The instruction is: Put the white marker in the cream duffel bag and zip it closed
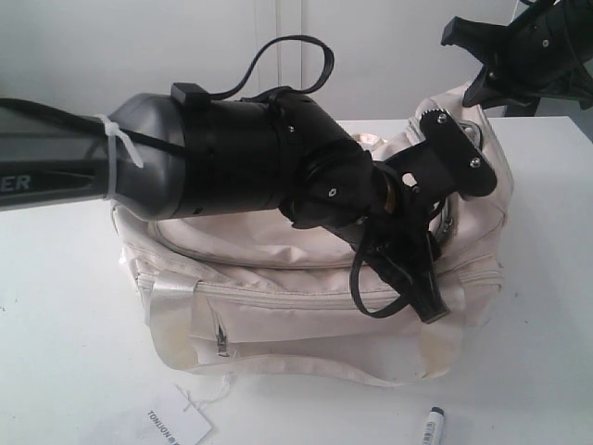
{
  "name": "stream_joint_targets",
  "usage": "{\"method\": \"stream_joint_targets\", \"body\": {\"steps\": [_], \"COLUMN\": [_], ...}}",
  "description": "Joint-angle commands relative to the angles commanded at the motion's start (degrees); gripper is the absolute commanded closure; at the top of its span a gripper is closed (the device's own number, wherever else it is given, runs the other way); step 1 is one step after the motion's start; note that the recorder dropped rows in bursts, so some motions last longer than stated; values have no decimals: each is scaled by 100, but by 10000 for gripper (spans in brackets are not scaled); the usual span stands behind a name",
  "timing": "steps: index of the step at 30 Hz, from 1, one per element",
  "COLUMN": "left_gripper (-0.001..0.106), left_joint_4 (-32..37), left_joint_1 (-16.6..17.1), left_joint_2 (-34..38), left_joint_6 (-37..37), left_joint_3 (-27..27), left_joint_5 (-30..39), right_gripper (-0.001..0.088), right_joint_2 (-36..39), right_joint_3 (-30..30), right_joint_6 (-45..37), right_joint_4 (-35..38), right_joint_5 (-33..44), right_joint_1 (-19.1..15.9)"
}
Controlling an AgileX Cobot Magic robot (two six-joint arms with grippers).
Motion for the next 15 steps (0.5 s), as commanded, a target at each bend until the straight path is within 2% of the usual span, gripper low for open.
{"method": "stream_joint_targets", "body": {"steps": [5,7,13,15], "left_gripper": [649,715,1016,1053], "left_joint_4": [0,0,0,0], "left_joint_1": [0,0,0,0], "left_joint_2": [32,102,138,113], "left_joint_6": [0,0,0,0], "left_joint_3": [0,0,0,0], "left_joint_5": [-42,8,94,94], "right_gripper": [868,868,868,868], "right_joint_2": [0,0,0,0], "right_joint_3": [0,0,0,0], "right_joint_6": [0,0,0,0], "right_joint_4": [0,0,0,0], "right_joint_5": [12,12,22,22], "right_joint_1": [0,0,0,0]}}
